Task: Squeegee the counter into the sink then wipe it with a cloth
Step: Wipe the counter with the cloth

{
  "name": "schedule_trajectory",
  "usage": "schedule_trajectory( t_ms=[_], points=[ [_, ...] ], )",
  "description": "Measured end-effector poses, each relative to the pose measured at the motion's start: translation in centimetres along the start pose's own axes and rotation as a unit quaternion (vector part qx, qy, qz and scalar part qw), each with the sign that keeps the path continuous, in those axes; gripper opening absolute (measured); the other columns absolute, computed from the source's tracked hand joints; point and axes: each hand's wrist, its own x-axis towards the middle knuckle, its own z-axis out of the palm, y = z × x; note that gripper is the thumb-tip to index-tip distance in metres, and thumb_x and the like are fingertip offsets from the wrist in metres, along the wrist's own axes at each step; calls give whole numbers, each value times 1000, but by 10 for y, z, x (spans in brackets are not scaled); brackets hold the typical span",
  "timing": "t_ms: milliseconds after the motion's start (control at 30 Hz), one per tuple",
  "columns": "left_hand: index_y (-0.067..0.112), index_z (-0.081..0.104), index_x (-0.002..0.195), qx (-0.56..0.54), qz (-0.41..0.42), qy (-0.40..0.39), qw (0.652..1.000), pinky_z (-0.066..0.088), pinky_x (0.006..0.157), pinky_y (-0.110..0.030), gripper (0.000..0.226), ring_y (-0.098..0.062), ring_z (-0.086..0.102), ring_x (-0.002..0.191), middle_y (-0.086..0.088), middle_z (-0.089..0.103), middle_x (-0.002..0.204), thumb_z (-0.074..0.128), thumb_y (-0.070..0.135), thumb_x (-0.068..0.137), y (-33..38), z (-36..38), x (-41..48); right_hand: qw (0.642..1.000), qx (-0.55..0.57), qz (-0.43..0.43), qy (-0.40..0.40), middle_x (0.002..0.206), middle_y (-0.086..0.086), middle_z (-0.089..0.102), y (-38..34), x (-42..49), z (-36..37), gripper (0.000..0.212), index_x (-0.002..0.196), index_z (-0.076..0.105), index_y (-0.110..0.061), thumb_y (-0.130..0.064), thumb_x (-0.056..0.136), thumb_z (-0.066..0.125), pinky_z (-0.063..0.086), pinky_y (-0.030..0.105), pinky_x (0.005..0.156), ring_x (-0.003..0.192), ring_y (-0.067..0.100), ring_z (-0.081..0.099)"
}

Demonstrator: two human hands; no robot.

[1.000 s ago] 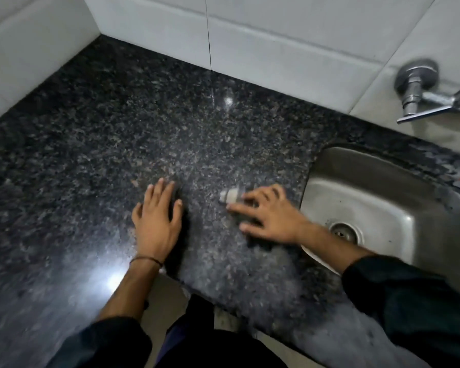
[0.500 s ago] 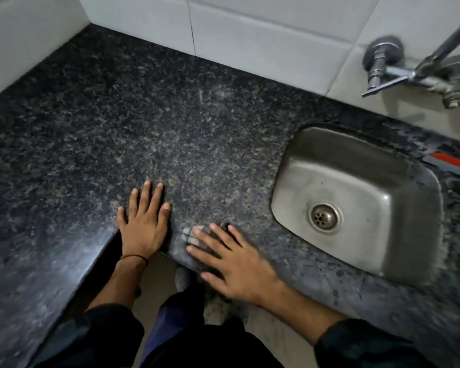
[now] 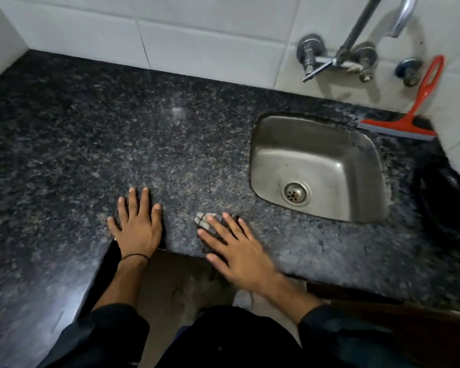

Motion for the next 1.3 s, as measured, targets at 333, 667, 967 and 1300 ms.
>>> schedule_trajectory(
  t_ms=[333, 667, 967, 1300],
  points=[
    [30, 29, 152, -39, 237, -62, 969, 8, 119, -52, 52, -19, 8, 152, 5, 18, 163, 33, 43, 102, 73, 11, -65, 878, 5, 475, 68, 160, 1, 26, 128, -97, -15, 64, 152, 28, -35, -57, 93, 16, 19, 55, 118, 148, 33, 18],
    [39, 10, 155, 31, 299, -120, 946, -4, 119, -57, 56, -17, -3, 152, 12, -1, 165, 24, 50, 101, 104, 61, -72, 966, 0, 259, 21, 164, -14, 7, 57, -88, -5, 57, 153, 17, -44, -56, 98, 28, 6, 43, 120, 152, 19, 3],
    [36, 17, 154, 32, 307, -140, 941, -1, 118, -59, 57, -22, 0, 152, 7, 6, 165, 30, 49, 101, 112, 49, -71, 827, 65, 550, 102, 161, -7, 17, 112, -121, -15, 58, 150, 27, -35, -46, 96, 42, 12, 55, 118, 150, 25, 6],
    [17, 49, 134, 41, 341, -97, 934, 37, 102, -51, 49, -39, 49, 119, -13, 50, 134, 51, 35, 88, 156, 39, -77, 842, 50, 497, 205, 127, 2, 57, 98, -119, -20, 48, 129, 59, -22, -12, 82, 62, 44, 43, 93, 106, 32, 46]
  ],
)
